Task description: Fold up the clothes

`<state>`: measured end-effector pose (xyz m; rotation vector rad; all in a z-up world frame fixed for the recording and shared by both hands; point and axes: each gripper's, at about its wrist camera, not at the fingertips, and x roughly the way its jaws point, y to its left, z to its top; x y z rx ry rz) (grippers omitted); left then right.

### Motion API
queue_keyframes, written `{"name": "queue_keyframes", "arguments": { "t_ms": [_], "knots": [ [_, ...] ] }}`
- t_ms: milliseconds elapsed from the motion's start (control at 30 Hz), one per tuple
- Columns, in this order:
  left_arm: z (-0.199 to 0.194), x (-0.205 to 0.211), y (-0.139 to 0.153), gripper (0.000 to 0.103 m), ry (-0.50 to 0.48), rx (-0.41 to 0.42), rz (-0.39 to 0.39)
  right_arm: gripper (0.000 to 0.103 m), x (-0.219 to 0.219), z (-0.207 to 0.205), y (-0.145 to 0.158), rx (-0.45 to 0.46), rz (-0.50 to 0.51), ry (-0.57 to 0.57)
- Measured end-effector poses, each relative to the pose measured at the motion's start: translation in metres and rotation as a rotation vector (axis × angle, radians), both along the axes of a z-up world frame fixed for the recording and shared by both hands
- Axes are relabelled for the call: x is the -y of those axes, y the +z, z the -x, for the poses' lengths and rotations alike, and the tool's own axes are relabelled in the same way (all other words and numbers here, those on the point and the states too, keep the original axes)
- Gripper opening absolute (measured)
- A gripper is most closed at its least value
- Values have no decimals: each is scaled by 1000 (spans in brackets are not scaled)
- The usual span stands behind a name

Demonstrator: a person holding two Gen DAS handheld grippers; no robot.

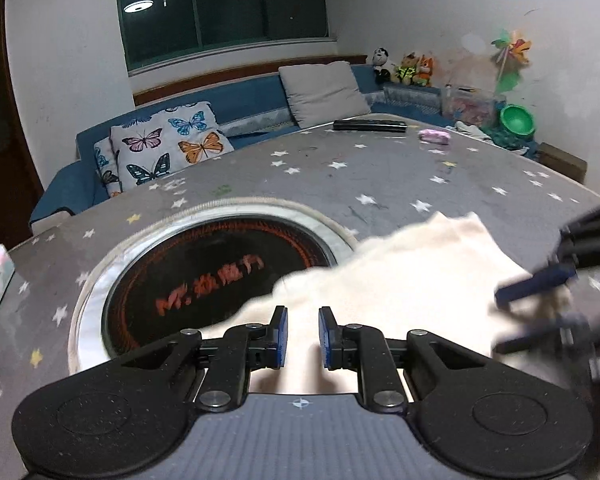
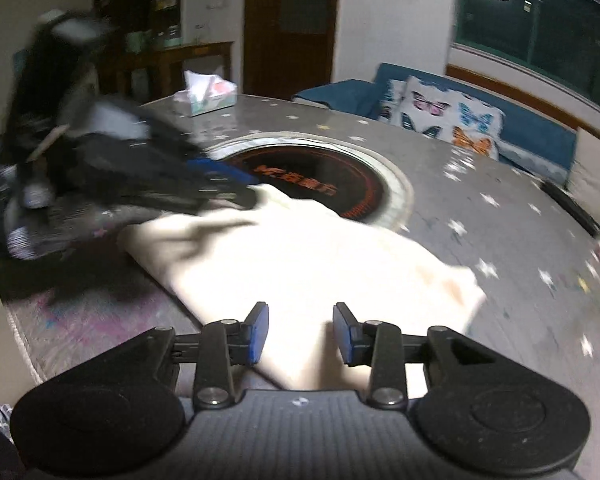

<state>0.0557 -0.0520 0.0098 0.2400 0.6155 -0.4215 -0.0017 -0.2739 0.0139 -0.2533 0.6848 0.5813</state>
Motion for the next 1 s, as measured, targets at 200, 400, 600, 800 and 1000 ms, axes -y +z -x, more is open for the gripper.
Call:
{"name": "queue_keyframes", "arguments": {
  "t_ms": [200, 400, 600, 800, 1000],
  "knots": [
    [30, -19, -15, 19, 22, -27, 3, 35, 28, 0, -9, -72, -26, -63],
    [29, -28, -11, 19, 51, -41, 50, 35, 32, -29, 5, -46, -92, -106],
    [28, -42, -18, 20, 85, -82, 95, 35, 32, -78, -8, -72, -115, -179],
    [24, -57, -8, 22, 140, -110, 159, 35, 36, -87, -14, -78, -101, -206],
    [-18, -65, -11, 21, 207, -212, 253, 35, 27, -80, -6, -47, -124, -189]
  ]
}}
